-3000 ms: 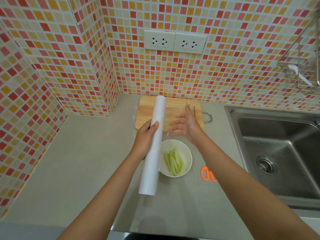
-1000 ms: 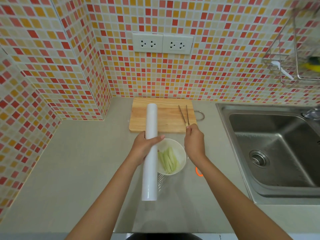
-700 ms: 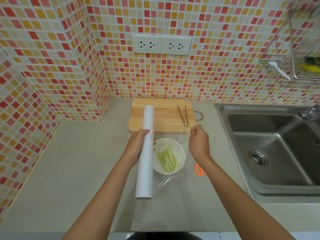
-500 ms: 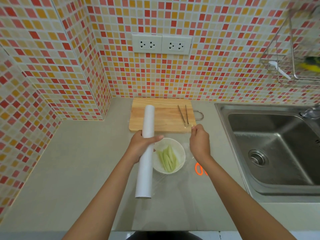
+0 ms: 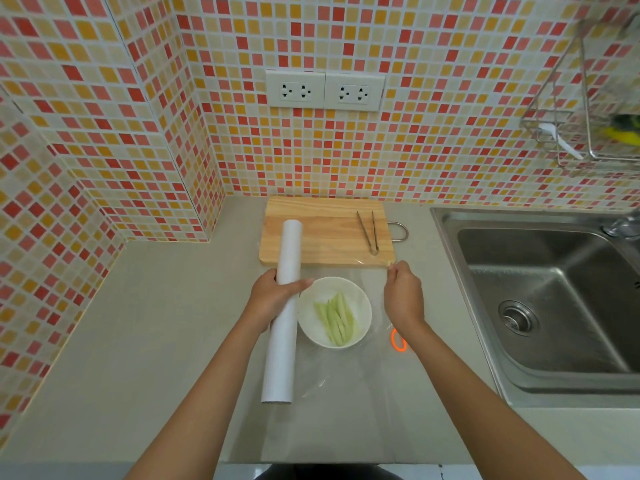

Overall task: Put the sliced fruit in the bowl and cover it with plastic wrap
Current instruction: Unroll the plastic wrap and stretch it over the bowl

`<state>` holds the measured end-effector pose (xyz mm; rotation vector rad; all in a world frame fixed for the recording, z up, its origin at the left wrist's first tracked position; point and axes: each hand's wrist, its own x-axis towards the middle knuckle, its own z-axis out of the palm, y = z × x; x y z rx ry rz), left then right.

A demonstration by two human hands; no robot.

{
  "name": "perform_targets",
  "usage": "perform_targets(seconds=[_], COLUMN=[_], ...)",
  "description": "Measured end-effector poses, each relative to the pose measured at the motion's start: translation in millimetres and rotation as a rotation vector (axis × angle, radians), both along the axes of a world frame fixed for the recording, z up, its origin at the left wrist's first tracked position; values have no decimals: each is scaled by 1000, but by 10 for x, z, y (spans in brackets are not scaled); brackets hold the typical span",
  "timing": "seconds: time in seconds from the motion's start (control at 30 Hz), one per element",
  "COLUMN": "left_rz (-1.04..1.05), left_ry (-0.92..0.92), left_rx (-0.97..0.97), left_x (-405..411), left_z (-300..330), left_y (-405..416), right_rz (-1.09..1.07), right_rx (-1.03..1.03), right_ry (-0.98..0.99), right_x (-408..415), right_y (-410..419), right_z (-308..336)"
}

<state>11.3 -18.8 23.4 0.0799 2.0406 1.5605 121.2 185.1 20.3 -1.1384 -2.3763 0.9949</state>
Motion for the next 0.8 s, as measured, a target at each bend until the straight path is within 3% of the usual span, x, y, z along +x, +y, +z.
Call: perform_targets(seconds=[0.17, 0.5, 0.8], left_rz=[49, -53, -92], left_ry=[69, 161, 145], left_rx=[-37, -148, -69], left_x=[-51, -21, -89], left_z=[-71, -193, -215], left_y=[-85, -96, -108], right_rz=[-9, -15, -7], right_rx=[25, 30, 39], right_ry=[-13, -77, -92], right_x=[45, 43, 19], right_y=[44, 69, 84], right_z=[-68, -165, -191])
